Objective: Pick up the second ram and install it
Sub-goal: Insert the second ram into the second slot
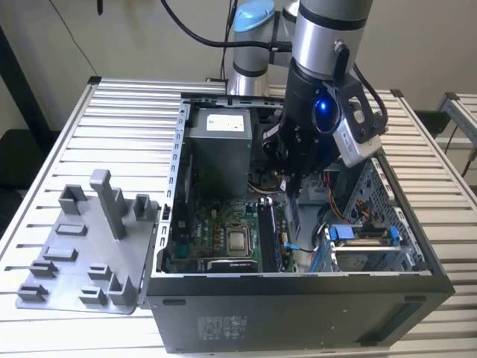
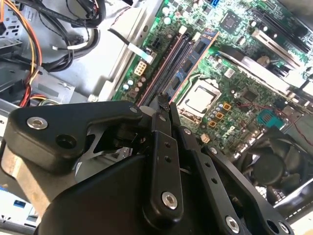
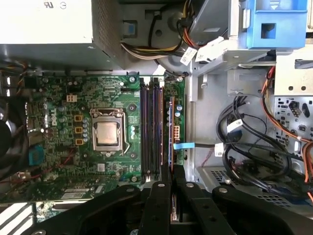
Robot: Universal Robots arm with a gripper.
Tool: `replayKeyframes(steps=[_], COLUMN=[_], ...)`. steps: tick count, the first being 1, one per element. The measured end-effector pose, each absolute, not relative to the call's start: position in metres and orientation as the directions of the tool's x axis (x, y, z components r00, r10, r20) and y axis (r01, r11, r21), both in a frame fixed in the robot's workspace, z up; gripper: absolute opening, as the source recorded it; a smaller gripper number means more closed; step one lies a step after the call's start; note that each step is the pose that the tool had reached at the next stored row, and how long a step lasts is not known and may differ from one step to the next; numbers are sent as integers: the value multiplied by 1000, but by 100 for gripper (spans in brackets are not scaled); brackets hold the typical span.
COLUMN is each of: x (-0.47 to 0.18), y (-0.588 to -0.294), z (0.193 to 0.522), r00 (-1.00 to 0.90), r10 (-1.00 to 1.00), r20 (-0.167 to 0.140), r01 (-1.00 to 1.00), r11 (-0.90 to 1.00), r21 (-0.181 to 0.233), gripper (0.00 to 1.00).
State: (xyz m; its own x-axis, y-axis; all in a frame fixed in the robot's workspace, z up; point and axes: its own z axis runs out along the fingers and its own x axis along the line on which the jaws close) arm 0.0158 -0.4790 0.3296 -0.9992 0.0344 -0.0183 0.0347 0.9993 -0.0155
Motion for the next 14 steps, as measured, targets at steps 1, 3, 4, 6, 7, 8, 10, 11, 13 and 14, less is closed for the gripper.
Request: replayKeyframes(steps=[1, 3, 4, 6, 7, 8, 10, 11, 13, 14], x=[16, 16, 16, 16, 17, 17, 17, 17, 17, 17], y=[-479, -479, -479, -479, -479, -479, -479, -479, -479, -479], z=[329, 326, 325, 323, 322, 322, 320, 319, 318, 317], r00=[-999, -999, -999, -999, -999, -999, -999, -999, -999, -999], r10=[34, 34, 34, 34, 34, 34, 34, 34, 34, 35], r20=[-18, -18, -18, -18, -18, -18, -18, -18, -18, -18], r01=[35, 35, 35, 35, 34, 35, 35, 35, 35, 35], r11=[999, 999, 999, 999, 999, 999, 999, 999, 999, 999], r21=[-16, -16, -16, -16, -16, -16, -16, -16, -16, -16], gripper=[14, 14, 14, 14, 14, 14, 14, 14, 14, 14])
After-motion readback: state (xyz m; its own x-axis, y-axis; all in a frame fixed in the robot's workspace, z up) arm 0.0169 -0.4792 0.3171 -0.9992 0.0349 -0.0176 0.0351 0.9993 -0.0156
